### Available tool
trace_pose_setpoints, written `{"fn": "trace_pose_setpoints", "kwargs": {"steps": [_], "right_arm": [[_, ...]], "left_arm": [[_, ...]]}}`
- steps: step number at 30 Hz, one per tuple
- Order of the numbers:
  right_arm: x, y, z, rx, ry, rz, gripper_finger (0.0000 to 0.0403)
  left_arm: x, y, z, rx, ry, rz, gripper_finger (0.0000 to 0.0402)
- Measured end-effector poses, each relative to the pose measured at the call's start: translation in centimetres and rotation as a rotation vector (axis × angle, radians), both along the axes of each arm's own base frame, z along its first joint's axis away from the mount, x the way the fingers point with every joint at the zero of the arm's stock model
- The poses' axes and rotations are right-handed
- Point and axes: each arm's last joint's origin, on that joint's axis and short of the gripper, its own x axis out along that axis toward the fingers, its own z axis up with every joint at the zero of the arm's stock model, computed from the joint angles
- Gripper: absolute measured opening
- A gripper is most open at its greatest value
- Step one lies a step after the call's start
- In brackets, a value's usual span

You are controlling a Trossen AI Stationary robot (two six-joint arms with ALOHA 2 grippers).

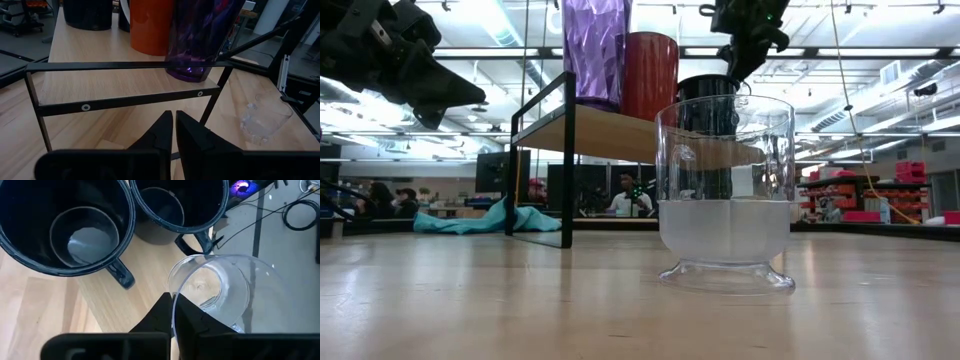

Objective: Stack small to large cups/mugs on shelf
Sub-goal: Put the right transparent mug on the shelf

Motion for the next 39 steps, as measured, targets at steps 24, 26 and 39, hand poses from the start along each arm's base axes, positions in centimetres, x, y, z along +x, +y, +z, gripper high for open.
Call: {"fn": "trace_pose_setpoints", "kwargs": {"steps": [24,26,39], "right_arm": [[0.7,-0.7,-1.2,0.089,0.015,0.007,0.0019],[0.7,-0.7,-1.2,0.09,0.015,0.007,0.0019],[0.4,-1.1,-1.7,0.129,0.008,0.0,0.002]], "left_arm": [[0.0,0.0,0.0,0.0,0.0,0.0,0.0028],[0.0,0.0,0.0,0.0,-0.001,0.0,0.0028],[0.0,0.0,0.0,0.0,0.0,0.0,0.0036]]}}
